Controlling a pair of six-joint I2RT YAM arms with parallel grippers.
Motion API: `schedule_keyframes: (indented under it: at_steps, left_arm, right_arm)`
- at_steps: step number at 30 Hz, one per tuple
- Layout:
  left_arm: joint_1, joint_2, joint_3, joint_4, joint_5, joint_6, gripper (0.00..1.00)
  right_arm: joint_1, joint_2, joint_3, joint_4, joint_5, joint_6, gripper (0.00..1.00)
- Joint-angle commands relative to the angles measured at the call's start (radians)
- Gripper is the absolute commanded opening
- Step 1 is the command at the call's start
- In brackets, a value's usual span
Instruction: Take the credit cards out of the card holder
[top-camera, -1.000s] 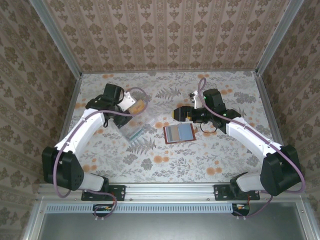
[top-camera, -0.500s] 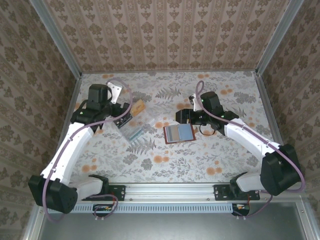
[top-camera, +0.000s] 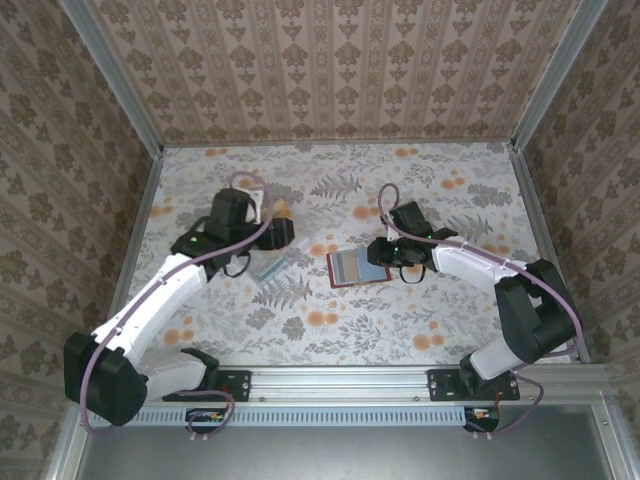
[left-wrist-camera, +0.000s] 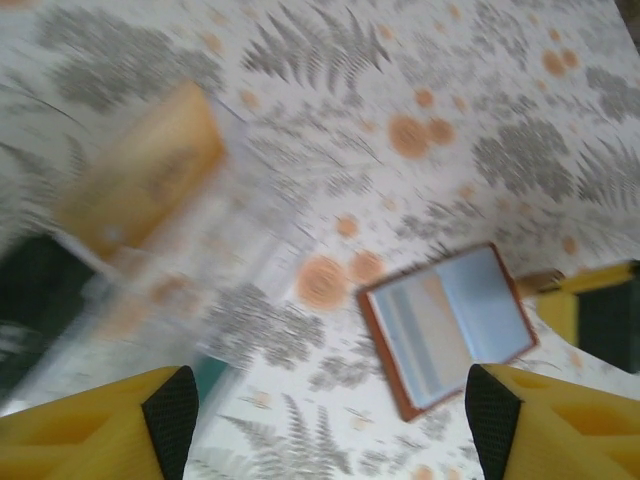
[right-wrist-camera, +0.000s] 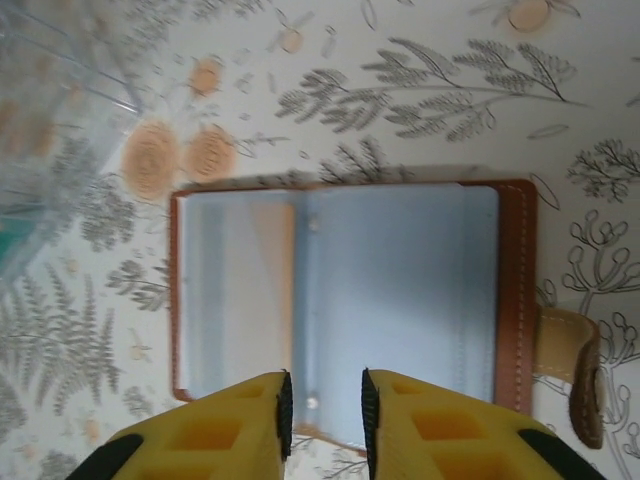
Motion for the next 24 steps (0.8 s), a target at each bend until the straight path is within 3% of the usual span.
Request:
schedule_keyframes:
  at_steps: [1,9,18,24]
  left_arm:
    - [-0.065,0.049,-0.031,0.098,0.002,-0.16,0.72]
    - [-0.18,0.249,-0.05,0.249,0.079,-0.317,0.62]
    - [-0.189,0.422,-0.051,0.38,0.201,-0.427,0.46]
    - [-0.191,0.5,-0.049,0.444,0.255,-0.469,0.43]
  right_arm:
    - [0.016,0.046,-0.018,-0.005,0.047,-0.018,0.25]
    - [0.044,0.101,-0.031,0.001,0.108,-0.011,0.2]
    - [0.063,0.106,-0.055,0.018,0.101,0.014,0.19]
    - [0.065,0.102,-0.057,0.018,0.101,0.019,0.19]
